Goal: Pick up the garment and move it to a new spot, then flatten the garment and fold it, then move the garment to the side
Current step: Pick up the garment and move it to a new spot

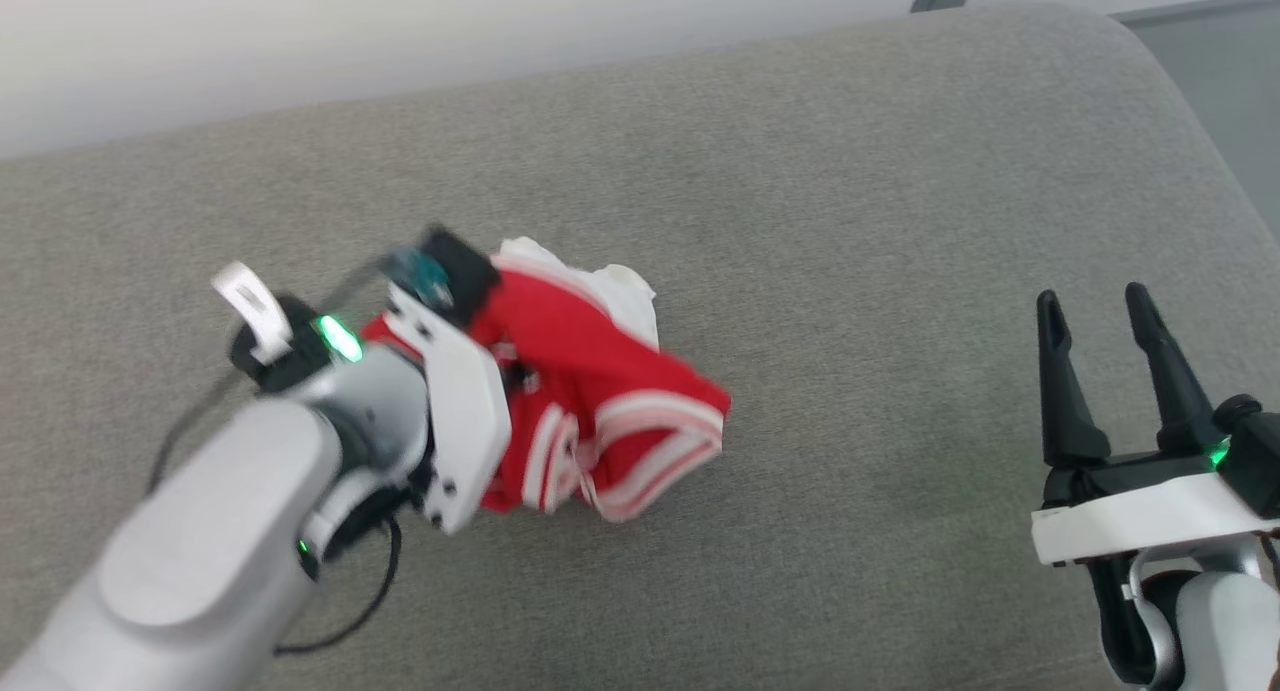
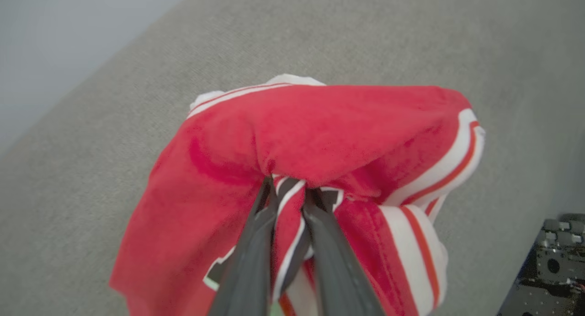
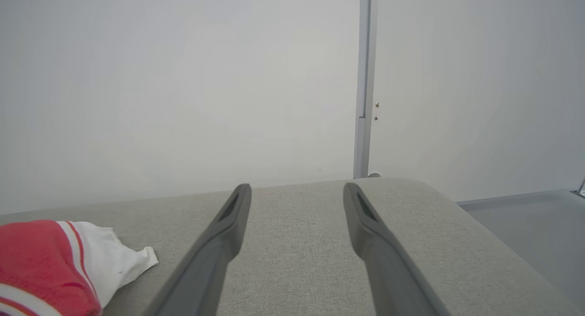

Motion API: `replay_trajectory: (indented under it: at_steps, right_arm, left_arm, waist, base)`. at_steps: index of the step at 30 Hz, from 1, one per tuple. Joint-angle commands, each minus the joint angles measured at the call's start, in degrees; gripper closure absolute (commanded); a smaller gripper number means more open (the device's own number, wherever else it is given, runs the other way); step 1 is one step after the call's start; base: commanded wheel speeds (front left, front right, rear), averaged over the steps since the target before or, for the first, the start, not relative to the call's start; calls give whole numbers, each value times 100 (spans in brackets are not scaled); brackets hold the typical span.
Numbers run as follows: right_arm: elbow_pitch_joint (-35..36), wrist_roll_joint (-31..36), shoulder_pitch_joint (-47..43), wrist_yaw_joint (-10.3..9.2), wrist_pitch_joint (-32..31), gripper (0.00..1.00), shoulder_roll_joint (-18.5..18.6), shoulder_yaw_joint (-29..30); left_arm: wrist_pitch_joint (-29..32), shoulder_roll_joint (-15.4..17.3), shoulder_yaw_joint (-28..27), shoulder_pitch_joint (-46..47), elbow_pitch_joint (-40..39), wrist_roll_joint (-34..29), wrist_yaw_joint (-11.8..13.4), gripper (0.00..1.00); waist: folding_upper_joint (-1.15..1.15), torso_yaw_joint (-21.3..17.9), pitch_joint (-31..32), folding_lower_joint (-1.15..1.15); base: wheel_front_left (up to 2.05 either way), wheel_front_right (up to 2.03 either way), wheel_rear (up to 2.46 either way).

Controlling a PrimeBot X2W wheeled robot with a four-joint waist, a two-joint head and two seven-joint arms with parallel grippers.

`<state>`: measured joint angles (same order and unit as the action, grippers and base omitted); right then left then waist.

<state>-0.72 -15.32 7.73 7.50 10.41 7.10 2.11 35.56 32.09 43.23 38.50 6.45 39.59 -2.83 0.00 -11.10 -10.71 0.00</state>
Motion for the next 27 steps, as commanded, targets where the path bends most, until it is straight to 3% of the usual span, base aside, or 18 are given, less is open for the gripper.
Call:
replay_trajectory:
  at_steps: [1, 12, 13, 15, 27]
  right_arm:
    - [-51, -37, -8, -1, 49, 0, -19, -20]
    - [-480, -151, 142, -2, 151, 0, 8, -391]
    - [-505, -161, 155, -2, 155, 0, 24, -419]
    - [-564, -182, 169, -2, 152, 0, 58, -464]
    - [-730, -287, -37, -2, 179, 0, 323, -509]
  left_arm:
    - [-50, -28, 72, -93, 142, -54, -49, 100]
    - [-371, -786, 743, -389, 2182, 91, -385, 100]
    - [-448, -826, 764, -347, 2275, 107, -390, 95]
    - [-649, -917, 715, -270, 2388, 197, -427, 0]
    - [-1895, -728, 441, -151, 2044, 341, -462, 0]
  waist:
    - [0, -53, -3, 0]
    - [0, -101, 124, 0]
    - [0, -80, 151, 0]
    - [0, -27, 221, 0]
    - [0, 422, 717, 0]
  base:
    - [0, 0, 0]
    - [0, 0, 0]
    - [0, 0, 0]
    - [0, 0, 0]
    - [0, 0, 0]
